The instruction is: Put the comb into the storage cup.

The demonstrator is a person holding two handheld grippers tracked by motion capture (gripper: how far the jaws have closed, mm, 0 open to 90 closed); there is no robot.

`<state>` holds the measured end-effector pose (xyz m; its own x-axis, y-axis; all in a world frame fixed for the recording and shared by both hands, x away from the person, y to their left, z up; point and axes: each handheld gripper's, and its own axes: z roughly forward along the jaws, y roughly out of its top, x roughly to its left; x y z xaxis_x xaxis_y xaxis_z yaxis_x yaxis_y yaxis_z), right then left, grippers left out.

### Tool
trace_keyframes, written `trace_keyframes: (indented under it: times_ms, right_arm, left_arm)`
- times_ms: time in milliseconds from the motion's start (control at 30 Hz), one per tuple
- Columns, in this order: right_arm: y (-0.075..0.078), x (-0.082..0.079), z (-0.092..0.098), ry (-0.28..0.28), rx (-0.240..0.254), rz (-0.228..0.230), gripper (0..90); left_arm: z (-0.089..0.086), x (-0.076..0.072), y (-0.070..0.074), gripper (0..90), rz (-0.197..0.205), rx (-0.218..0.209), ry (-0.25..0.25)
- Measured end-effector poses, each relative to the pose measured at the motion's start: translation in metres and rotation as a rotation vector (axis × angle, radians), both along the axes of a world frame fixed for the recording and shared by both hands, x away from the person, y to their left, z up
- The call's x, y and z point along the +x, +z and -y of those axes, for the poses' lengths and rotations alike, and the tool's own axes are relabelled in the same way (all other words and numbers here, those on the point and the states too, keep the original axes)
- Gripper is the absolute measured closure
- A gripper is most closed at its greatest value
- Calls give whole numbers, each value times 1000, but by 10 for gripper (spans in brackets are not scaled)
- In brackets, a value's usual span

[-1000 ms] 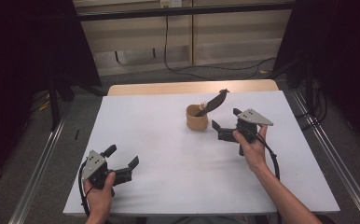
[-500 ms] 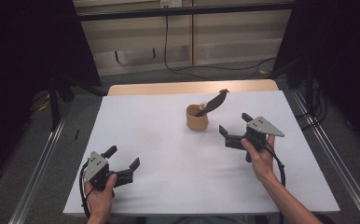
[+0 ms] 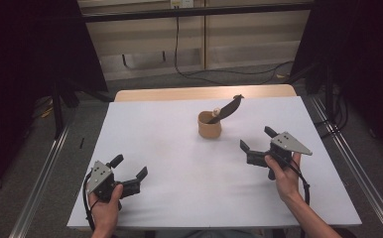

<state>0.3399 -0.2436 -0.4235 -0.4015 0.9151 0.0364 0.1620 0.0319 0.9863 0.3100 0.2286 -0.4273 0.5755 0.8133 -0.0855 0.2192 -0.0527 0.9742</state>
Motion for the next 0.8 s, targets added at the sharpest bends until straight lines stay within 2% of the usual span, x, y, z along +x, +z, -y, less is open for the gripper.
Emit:
trace_keyframes:
  times_ms: [100,467,667,800]
  right_arm:
    - [-1,-4,3,-11,-4,8,0]
    - [0,-22,20,-72,-6,28,0]
    - [-1,-32,25,-129,-34,38,0]
    - [0,-40,29,-129,-27,53,0]
  left_arm:
    - [0,-1,0,30,2,-8,4]
    - [0,-3,3,30,15,25,30]
    - [-1,-4,3,31,15,10,44]
    - [-1,-5,4,31,20,8,41]
